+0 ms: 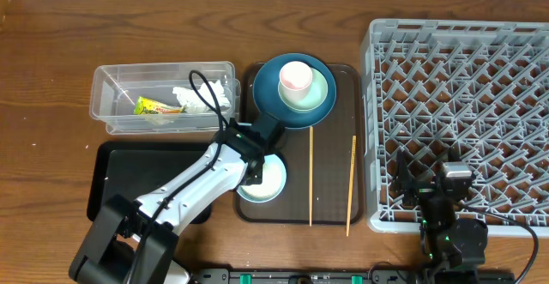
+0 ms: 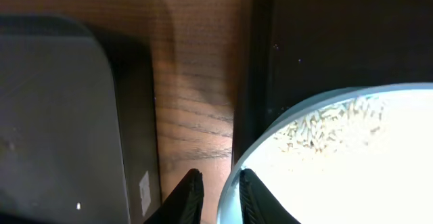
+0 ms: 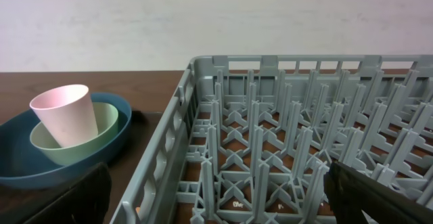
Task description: Sort waste into correct bins and load items into the dishwasher rack
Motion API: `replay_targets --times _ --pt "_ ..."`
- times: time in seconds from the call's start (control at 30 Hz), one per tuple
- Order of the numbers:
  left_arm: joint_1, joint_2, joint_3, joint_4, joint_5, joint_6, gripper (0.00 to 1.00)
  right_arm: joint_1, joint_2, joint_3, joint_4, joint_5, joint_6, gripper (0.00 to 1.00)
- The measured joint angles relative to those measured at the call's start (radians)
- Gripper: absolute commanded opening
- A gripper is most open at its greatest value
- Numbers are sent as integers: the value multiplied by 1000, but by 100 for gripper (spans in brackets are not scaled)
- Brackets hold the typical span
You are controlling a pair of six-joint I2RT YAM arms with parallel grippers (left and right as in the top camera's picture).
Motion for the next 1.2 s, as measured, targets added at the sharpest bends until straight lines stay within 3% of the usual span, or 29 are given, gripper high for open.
replay_targets --times 0.17,0.37,0.6,0.83,1.0,1.2 --pt "0 -16 14 -23 3 20 33 0 0 0 0 0 0 99" --pt "0 -151 26 -62 15 22 34 0 0 0 0 0 0 99" --pt "0 -329 37 -66 237 -19 34 0 0 0 0 0 0 99" --pt "-52 -338 38 -22 396 -113 38 0 0 0 0 0 0 99" --pt "-134 -309 38 45 409 -167 39 0 0 0 0 0 0 99" --pt "-199 -254 38 94 321 -191 39 0 0 0 0 0 0 99"
